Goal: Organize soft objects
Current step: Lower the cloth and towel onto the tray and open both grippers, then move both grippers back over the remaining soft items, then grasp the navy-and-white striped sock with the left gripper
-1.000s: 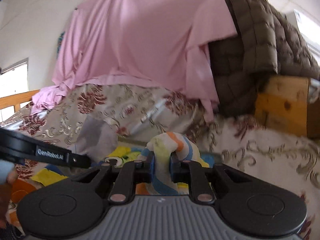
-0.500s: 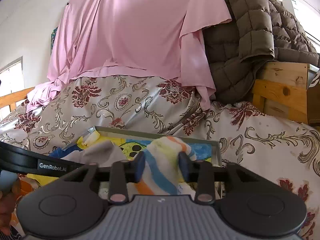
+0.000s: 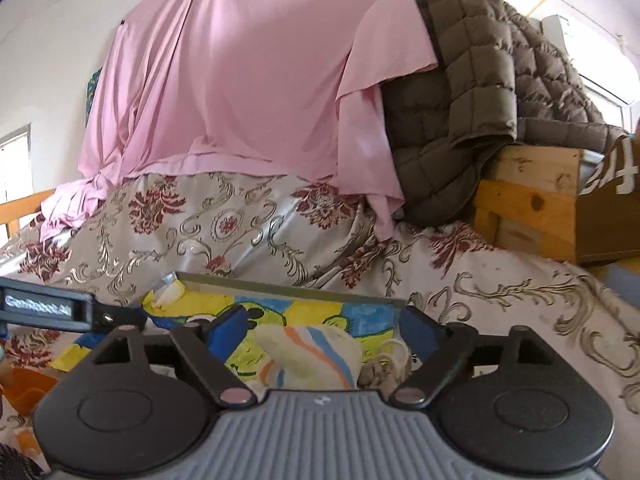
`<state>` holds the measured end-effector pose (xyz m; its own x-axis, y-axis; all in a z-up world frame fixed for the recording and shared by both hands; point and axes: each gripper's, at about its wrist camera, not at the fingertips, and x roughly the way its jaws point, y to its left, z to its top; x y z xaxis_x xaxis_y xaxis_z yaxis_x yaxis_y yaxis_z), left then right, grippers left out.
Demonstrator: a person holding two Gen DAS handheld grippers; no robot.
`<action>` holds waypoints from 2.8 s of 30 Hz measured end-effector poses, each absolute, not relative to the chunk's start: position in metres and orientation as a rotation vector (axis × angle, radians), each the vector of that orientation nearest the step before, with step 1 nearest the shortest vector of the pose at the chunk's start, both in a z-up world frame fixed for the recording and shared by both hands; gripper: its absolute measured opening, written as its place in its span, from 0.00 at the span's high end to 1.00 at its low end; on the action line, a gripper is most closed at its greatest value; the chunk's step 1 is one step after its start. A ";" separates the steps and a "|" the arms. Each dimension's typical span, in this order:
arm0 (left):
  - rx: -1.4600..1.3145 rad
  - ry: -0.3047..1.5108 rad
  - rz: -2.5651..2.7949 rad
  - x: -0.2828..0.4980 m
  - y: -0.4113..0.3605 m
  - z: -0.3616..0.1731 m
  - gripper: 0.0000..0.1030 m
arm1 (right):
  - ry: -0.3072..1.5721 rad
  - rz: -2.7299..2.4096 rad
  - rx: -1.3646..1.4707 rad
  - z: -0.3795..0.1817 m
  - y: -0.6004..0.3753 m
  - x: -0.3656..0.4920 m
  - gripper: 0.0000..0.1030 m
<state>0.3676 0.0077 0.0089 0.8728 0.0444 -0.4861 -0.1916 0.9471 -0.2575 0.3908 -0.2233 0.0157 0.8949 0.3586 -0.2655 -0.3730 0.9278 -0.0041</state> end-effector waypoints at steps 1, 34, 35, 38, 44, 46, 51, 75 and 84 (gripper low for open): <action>-0.310 0.481 0.130 0.362 0.008 0.012 0.20 | 0.258 0.377 -0.048 0.018 -0.225 0.387 0.12; -0.148 0.406 0.080 0.085 -0.005 0.023 0.01 | 0.160 0.330 -0.034 0.026 -0.234 0.137 0.00; -0.141 0.414 0.075 0.080 -0.004 0.021 0.01 | 0.159 0.328 -0.028 0.025 -0.234 0.131 0.00; -0.135 0.426 0.064 0.068 0.001 0.018 0.01 | 0.172 0.339 -0.025 0.021 -0.236 0.120 0.00; -0.149 0.434 0.066 0.056 0.003 0.023 0.01 | 0.229 0.374 -0.054 0.015 -0.227 0.098 0.00; -0.119 0.432 0.055 0.052 -0.001 0.025 0.01 | 0.241 0.382 -0.075 0.013 -0.223 0.092 0.00; -0.032 0.450 0.067 0.048 -0.005 0.025 0.01 | 0.264 0.378 -0.123 0.007 -0.213 0.081 0.00; -0.057 0.571 0.280 0.073 0.011 0.000 0.01 | 0.365 0.532 -0.128 -0.008 -0.198 0.096 0.00; -0.120 0.605 0.326 0.090 0.019 -0.005 0.01 | 0.371 0.573 -0.193 -0.012 -0.193 0.098 0.00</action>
<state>0.0899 0.0194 -0.0050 0.7733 0.2654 -0.5759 -0.3351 0.9421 -0.0158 0.0981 -0.1925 -0.0119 0.7765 0.4921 -0.3936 -0.5607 0.8246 -0.0752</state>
